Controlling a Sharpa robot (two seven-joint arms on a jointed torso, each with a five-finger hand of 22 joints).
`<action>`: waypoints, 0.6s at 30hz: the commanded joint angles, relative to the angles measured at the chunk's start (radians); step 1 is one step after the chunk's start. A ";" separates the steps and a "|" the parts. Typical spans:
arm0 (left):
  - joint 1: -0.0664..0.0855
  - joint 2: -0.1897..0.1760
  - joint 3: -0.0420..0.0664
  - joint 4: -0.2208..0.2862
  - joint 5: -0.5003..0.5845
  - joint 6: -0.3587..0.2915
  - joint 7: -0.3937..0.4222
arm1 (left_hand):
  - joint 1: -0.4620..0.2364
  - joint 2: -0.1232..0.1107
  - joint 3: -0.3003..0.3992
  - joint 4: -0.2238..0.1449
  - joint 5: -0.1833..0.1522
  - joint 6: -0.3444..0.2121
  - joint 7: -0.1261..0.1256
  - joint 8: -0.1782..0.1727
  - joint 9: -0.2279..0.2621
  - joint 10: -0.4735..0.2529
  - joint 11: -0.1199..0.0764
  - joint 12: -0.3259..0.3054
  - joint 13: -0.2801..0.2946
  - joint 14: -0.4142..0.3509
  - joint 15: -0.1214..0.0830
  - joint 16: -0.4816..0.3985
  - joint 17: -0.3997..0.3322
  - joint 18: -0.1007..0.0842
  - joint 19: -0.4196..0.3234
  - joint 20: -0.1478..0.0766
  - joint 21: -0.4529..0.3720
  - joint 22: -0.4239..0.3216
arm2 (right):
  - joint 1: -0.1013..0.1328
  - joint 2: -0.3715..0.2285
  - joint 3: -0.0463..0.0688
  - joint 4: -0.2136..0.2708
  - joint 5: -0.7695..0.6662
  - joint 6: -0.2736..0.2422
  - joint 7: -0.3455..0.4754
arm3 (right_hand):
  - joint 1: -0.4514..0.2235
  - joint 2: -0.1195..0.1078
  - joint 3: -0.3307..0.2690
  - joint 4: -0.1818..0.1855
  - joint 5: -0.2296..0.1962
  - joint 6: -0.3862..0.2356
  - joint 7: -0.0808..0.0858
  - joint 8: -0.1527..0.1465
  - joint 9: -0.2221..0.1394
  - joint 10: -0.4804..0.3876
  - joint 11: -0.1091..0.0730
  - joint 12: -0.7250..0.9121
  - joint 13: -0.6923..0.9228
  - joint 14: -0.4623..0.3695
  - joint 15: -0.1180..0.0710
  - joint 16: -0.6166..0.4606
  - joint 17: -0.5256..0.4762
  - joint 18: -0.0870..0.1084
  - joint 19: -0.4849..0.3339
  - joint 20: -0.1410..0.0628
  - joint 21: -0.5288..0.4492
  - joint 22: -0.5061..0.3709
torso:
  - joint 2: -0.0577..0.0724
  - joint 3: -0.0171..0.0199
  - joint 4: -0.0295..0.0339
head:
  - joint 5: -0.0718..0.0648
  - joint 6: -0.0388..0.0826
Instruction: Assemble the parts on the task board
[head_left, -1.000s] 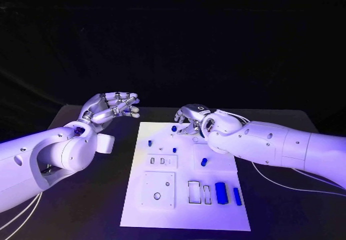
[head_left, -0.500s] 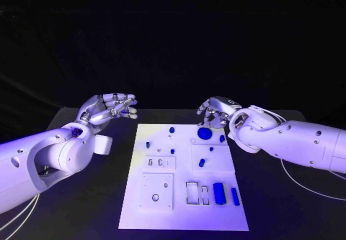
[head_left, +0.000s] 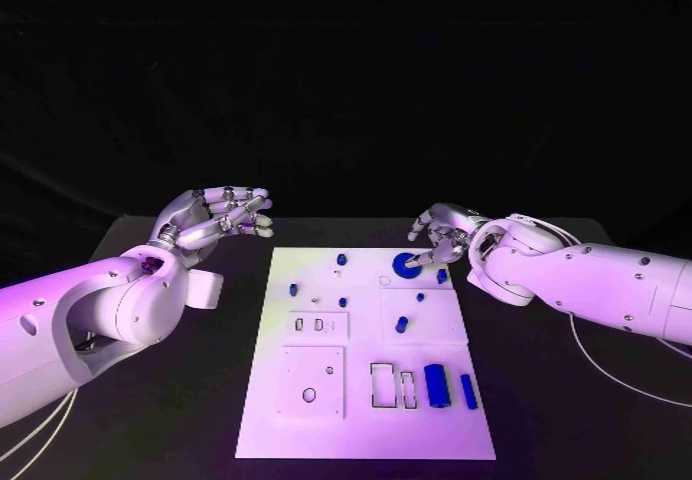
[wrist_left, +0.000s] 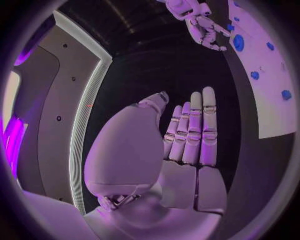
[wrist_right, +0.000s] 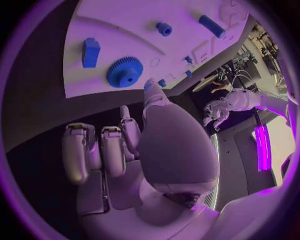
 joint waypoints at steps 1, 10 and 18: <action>0.001 0.002 0.001 0.001 0.004 0.019 0.004 | -0.003 0.003 0.004 0.000 -0.004 0.001 -0.002 -0.006 -0.001 0.003 0.001 -0.005 0.001 -0.006 0.000 -0.007 0.002 0.011 0.002 0.008 0.004 -0.001 | -0.006 0.007 0.000 -0.011 0.024 0.077 -0.016 | -0.013 0.000 -0.006 -0.002 0.000 -0.007 -0.001 0.005 0.002 0.007 0.001 0.016 0.025 0.072 0.009 0.008 0.093 -0.011 0.018 0.006 0.009 0.143 | 0.000 -0.0015 0.0022 | -0.004 -0.002; 0.001 0.001 0.001 0.001 0.004 0.020 0.004 | -0.003 0.003 0.004 0.000 -0.004 0.001 -0.002 -0.006 -0.001 0.003 0.001 -0.005 0.001 -0.006 0.000 -0.007 0.002 0.011 0.002 0.008 0.004 -0.001 | -0.018 0.019 -0.001 -0.030 0.030 0.084 -0.008 | -0.013 0.007 0.000 -0.003 0.000 -0.004 -0.002 0.019 0.005 0.019 0.001 0.044 0.054 0.079 0.010 0.021 0.131 -0.013 0.023 0.007 0.016 0.152 | 0.001 -0.0014 -0.0002 | -0.002 -0.005; 0.001 0.002 0.001 -0.001 0.004 0.021 0.003 | -0.003 0.003 0.004 0.000 -0.004 0.001 -0.002 -0.006 -0.001 0.003 0.001 -0.005 0.001 -0.006 0.000 -0.007 0.002 0.011 0.002 0.008 0.004 -0.001 | -0.022 0.034 -0.001 -0.046 0.038 0.079 0.001 | 0.001 0.033 0.028 -0.005 -0.002 0.006 -0.005 0.036 0.008 0.031 -0.002 0.066 0.078 0.081 0.008 0.026 0.145 -0.016 0.031 0.007 0.025 0.164 | 0.000 -0.0010 0.0022 | -0.004 -0.007</action>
